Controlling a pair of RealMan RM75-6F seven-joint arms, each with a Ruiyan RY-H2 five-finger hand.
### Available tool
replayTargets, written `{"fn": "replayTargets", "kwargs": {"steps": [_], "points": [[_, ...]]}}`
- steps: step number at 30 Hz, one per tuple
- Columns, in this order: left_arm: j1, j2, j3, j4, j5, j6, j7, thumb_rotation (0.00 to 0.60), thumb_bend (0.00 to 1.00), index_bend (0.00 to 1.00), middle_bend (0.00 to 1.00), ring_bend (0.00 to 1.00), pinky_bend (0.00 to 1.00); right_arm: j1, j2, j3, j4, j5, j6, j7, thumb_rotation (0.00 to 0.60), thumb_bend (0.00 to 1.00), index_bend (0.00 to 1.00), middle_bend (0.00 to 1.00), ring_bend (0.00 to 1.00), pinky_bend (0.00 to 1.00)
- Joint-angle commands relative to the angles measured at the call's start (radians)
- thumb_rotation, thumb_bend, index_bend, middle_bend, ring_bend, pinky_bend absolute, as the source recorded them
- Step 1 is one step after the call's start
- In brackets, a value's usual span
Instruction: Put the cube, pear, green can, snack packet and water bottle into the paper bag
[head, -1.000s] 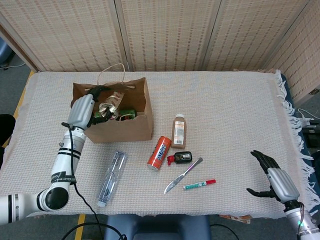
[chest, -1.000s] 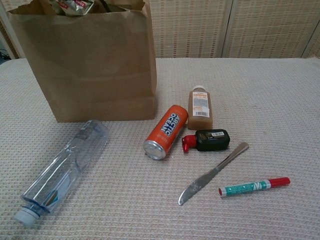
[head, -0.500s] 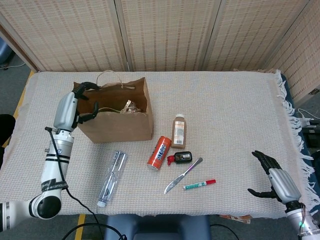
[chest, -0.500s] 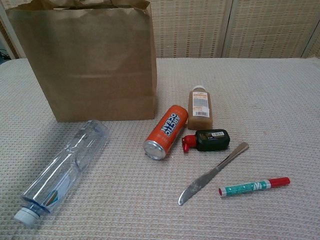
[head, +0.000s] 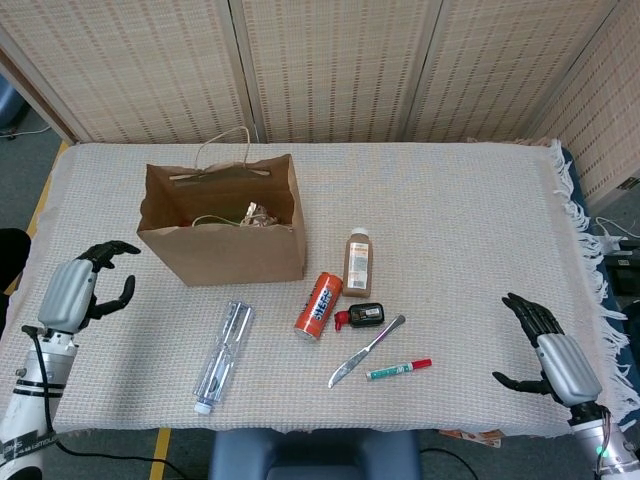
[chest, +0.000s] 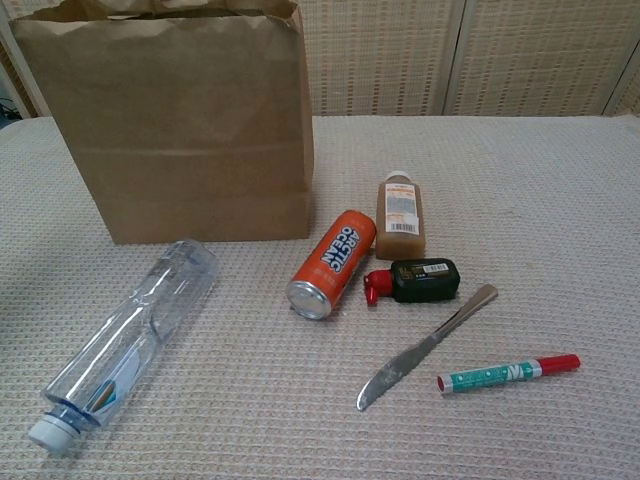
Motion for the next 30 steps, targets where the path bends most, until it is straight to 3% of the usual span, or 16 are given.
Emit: {"fn": "replayTargets", "kwargs": {"steps": [1,7,13,20,30], "points": [[0.059,-0.002,0.148,0.275,0.285,0.041,0.048,0.6,0.37,0.08,0.02,0.03,0.17,0.003,-0.004,-0.001,0.0,0.004,-0.011,-0.007,0.6,0.04,0.0,0.0,0.0,0.0],[0.004,-0.088,0.234,0.661,0.667,0.156,0.284,0.6,0.35,0.0,0.0,0.0,0.08,0.009,-0.009,-0.002,-0.003,0.008,-0.022,-0.018,0.6,0.04,0.0,0.0,0.0,0.0],[-0.055,-0.165,0.297,0.824,0.859,0.187,0.393,0.6,0.35,0.0,0.0,0.0,0.06,0.013,-0.006,-0.001,-0.006,0.021,-0.032,-0.015,0.6,0.04,0.0,0.0,0.0,0.0],[-0.127,-0.189,0.352,0.821,0.984,0.136,0.492,0.6,0.35,0.0,0.0,0.0,0.06,0.017,0.002,-0.002,-0.013,0.029,-0.043,-0.002,0.6,0.04,0.0,0.0,0.0,0.0],[-0.188,-0.198,0.358,0.683,1.012,0.022,0.606,0.6,0.35,0.0,0.0,0.0,0.06,0.023,0.011,-0.002,-0.027,0.043,-0.06,0.009,0.6,0.04,0.0,0.0,0.0,0.0]]}}
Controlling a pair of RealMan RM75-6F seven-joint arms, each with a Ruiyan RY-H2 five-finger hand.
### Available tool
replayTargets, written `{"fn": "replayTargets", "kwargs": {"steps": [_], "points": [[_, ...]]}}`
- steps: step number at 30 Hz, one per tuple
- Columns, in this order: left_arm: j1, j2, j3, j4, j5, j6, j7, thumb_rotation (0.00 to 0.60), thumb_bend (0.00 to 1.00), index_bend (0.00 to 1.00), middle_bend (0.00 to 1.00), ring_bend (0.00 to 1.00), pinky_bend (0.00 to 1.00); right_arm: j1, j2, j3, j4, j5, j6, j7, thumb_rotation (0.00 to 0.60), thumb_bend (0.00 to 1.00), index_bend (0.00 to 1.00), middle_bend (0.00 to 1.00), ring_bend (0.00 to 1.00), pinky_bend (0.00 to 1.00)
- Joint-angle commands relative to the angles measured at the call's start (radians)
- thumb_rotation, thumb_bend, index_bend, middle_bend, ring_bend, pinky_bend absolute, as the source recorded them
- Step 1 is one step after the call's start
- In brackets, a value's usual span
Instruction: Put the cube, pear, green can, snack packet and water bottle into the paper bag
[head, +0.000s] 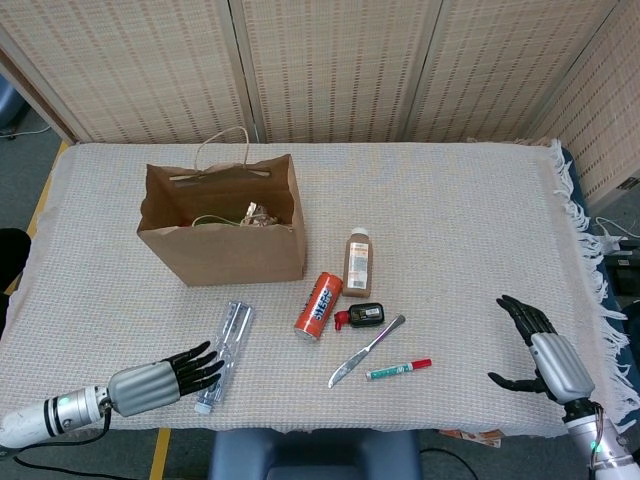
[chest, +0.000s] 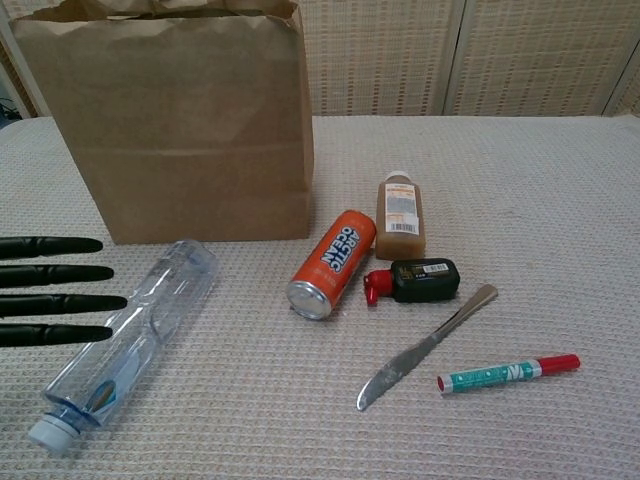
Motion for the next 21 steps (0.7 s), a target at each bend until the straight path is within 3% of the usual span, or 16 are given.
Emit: {"fn": "replayTargets", "kwargs": {"steps": [1,11,21], "points": [[-0.029,-0.004,-0.001,-0.059,0.01,-0.053,0.043,0.6,0.35,0.0,0.0,0.0,0.06,0.001,0.0,-0.001,-0.002,0.002,-0.003,0.0,0.6,0.04,0.0,0.0,0.0,0.0],[-0.11,-0.032,-0.026,-0.165,-0.007,-0.217,0.101,0.6,0.35,0.0,0.0,0.0,0.06,0.003,0.005,-0.002,-0.01,0.007,-0.01,0.0,0.6,0.04,0.0,0.0,0.0,0.0],[-0.169,-0.076,-0.048,-0.173,-0.048,-0.339,0.114,0.6,0.35,0.0,0.0,0.0,0.06,0.008,0.011,0.0,-0.02,0.019,-0.023,0.008,0.6,0.04,0.0,0.0,0.0,0.0]]}}
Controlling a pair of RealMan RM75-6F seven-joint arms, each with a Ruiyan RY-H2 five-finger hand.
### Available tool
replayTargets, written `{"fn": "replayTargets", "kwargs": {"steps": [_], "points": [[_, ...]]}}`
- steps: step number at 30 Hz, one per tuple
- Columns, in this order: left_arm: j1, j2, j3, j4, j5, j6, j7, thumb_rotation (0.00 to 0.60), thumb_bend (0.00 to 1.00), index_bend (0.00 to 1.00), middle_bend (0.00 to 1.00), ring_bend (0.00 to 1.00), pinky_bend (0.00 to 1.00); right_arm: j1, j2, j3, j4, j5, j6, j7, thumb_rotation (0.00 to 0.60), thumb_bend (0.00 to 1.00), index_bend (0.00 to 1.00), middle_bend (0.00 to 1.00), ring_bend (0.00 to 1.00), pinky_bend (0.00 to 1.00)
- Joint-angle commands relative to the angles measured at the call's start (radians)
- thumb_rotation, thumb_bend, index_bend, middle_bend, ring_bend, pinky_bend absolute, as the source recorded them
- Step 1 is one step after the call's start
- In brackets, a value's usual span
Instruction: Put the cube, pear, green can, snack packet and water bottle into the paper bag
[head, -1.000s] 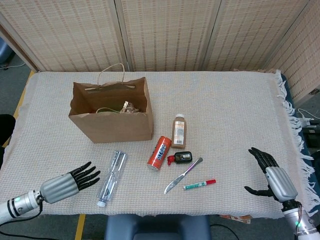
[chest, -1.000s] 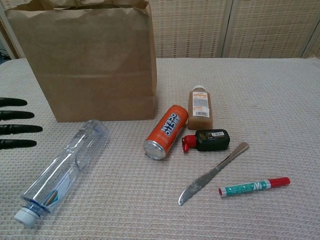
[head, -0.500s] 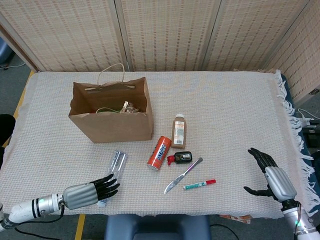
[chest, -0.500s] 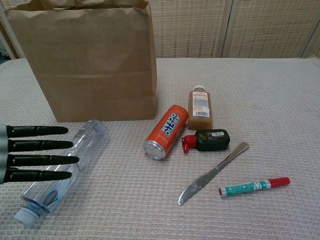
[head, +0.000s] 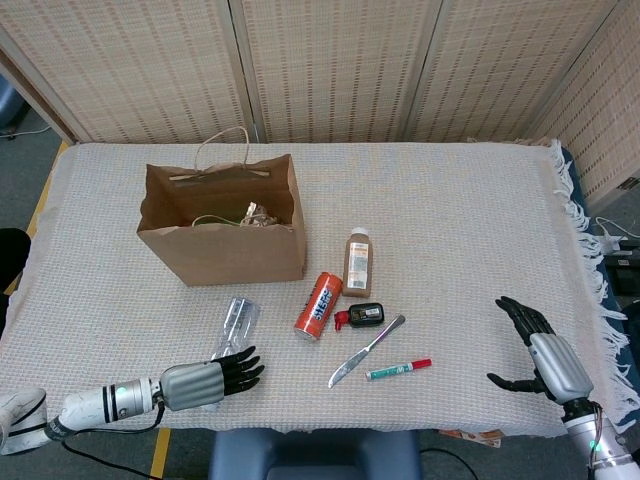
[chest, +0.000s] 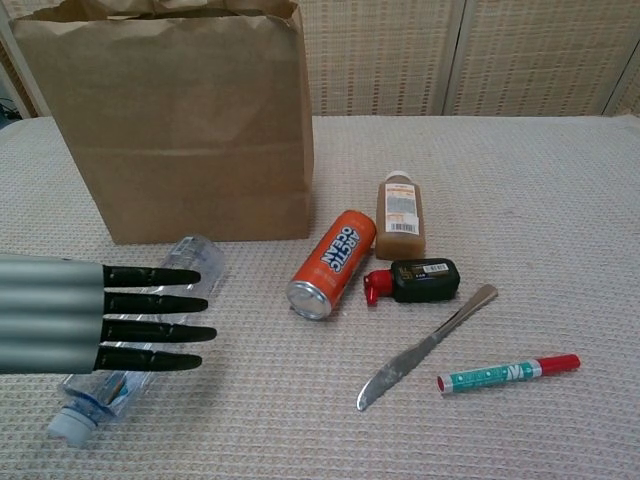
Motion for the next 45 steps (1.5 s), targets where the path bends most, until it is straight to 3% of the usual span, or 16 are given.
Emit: {"fn": "replayTargets", "kwargs": {"steps": [1,14,23,33,45], "points": [[-0.029,-0.025,-0.01,0.001,-0.023,-0.052,0.005,0.6,0.35,0.0,0.0,0.0,0.06,0.001,0.001,0.0,-0.002,0.002,-0.003,0.001,0.6,0.04,0.0,0.0,0.0,0.0],[-0.063,-0.068,-0.025,0.036,-0.1,-0.163,0.059,0.6,0.35,0.0,0.0,0.0,0.06,0.006,0.01,-0.001,-0.01,0.012,-0.019,0.015,0.6,0.04,0.0,0.0,0.0,0.0],[-0.072,-0.084,-0.009,0.033,-0.13,-0.202,0.088,0.6,0.4,0.04,0.0,0.0,0.07,0.007,0.01,0.0,-0.012,0.014,-0.022,0.016,0.6,0.04,0.0,0.0,0.0,0.0],[-0.081,-0.035,-0.016,0.021,-0.156,-0.155,0.089,0.6,0.4,0.05,0.0,0.0,0.07,0.008,0.01,0.001,-0.012,0.016,-0.025,0.016,0.6,0.04,0.0,0.0,0.0,0.0],[-0.074,0.009,-0.022,0.002,-0.194,-0.13,0.098,0.6,0.36,0.0,0.0,0.0,0.07,0.007,0.009,0.001,-0.013,0.012,-0.021,0.012,0.6,0.04,0.0,0.0,0.0,0.0]]}}
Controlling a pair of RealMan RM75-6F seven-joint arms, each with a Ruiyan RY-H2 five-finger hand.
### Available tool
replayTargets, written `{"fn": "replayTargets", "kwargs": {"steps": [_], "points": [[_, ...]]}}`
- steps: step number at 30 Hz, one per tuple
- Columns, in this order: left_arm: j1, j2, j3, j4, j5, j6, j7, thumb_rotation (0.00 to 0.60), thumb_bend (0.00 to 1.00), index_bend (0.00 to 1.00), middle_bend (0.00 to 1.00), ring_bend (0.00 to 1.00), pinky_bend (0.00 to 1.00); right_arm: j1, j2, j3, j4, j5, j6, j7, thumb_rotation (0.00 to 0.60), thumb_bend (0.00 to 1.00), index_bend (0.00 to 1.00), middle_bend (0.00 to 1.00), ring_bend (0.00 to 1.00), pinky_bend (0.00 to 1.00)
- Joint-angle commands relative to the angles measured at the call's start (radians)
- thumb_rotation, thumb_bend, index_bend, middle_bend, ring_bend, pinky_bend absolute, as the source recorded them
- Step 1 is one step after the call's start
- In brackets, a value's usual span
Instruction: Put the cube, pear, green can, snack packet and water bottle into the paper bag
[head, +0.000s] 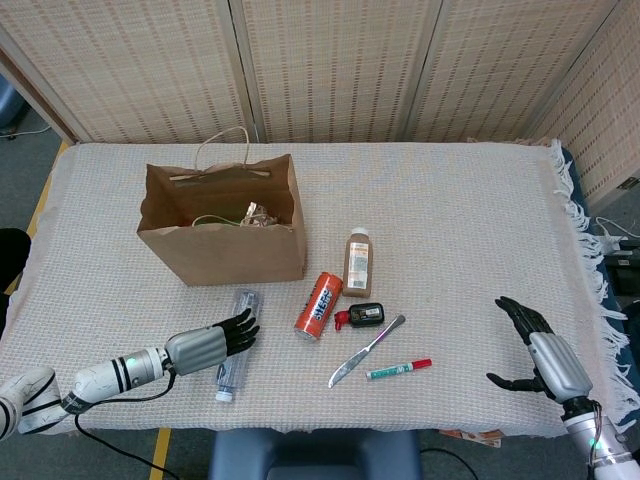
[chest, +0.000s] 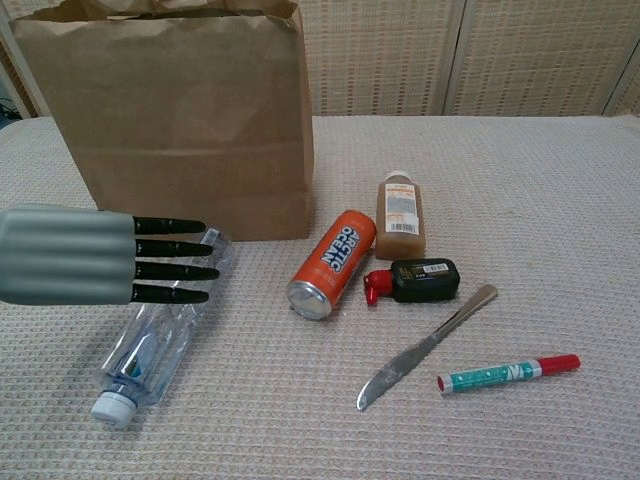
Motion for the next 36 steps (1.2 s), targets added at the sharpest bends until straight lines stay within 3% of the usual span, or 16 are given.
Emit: {"fn": "replayTargets", "kwargs": {"steps": [1,10,36], "points": [[0.003,0.003,0.002,-0.004,-0.006,-0.004,0.011,0.6,0.36,0.0,0.0,0.0,0.07,0.0,0.0,0.0,0.0,0.0,0.001,0.0,0.6,0.04,0.0,0.0,0.0,0.0],[0.016,0.023,-0.018,-0.015,-0.06,-0.041,0.075,0.6,0.36,0.0,0.0,0.0,0.06,0.001,0.002,-0.001,-0.002,0.004,-0.005,-0.007,0.6,0.04,0.0,0.0,0.0,0.0],[0.031,-0.035,0.037,0.008,-0.067,-0.097,0.103,0.6,0.36,0.0,0.0,0.0,0.06,0.004,0.003,0.001,-0.004,0.016,-0.016,-0.012,0.6,0.04,0.0,0.0,0.0,0.0]]}}
